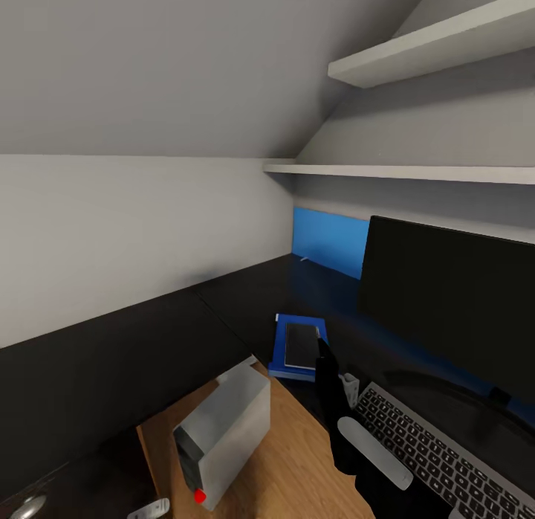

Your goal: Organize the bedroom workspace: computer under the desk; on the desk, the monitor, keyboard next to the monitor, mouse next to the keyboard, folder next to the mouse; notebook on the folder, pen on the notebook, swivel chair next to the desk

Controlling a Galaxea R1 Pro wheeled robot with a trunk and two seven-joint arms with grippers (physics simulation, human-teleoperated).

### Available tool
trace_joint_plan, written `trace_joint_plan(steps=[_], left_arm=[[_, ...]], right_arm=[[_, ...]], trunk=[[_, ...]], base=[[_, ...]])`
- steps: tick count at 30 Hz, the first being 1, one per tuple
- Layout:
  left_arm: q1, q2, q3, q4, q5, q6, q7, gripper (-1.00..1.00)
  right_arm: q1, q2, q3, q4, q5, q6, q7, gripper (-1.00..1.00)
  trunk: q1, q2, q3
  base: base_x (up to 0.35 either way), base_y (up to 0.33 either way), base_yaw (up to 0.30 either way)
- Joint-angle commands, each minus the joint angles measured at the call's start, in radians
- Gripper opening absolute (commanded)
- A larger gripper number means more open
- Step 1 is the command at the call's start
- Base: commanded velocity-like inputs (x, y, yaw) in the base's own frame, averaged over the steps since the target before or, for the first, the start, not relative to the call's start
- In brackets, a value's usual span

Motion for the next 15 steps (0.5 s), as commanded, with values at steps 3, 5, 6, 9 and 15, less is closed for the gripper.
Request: trace_joint_plan(steps=[3, 5, 6, 9, 15], left_arm=[[-0.001, -0.001, 0.003, 0.000, -0.005, -0.003, 0.002, 1.00], [-0.001, -0.001, 0.003, 0.000, -0.005, -0.003, 0.002, 1.00], [-0.001, -0.001, 0.003, 0.000, -0.005, -0.003, 0.002, 1.00], [-0.001, -0.001, 0.003, 0.000, -0.006, -0.003, 0.002, 1.00], [-0.001, -0.001, 0.003, 0.001, -0.008, -0.002, 0.005, 1.00]], right_arm=[[-0.001, -0.001, 0.004, -0.002, -0.006, -0.007, 0.002, 1.00], [-0.001, -0.001, 0.004, -0.002, -0.006, -0.007, 0.002, 1.00], [-0.001, -0.001, 0.004, -0.002, -0.006, -0.007, 0.002, 1.00], [-0.001, -0.001, 0.005, -0.003, -0.005, -0.008, 0.003, 1.00], [-0.001, -0.001, 0.006, -0.019, -0.002, -0.011, 0.006, 1.00]], trunk=[[0.000, -0.001, -0.001], [-0.008, 0.013, 0.005], [-0.012, 0.020, 0.008], [-0.023, 0.041, 0.018], [-0.046, 0.083, 0.037]], base=[[-0.018, 0.000, 0.000], [-0.010, 0.000, 0.000], [-0.006, 0.000, 0.000], [-0.004, 0.000, 0.000], [-0.001, 0.000, 0.000]])
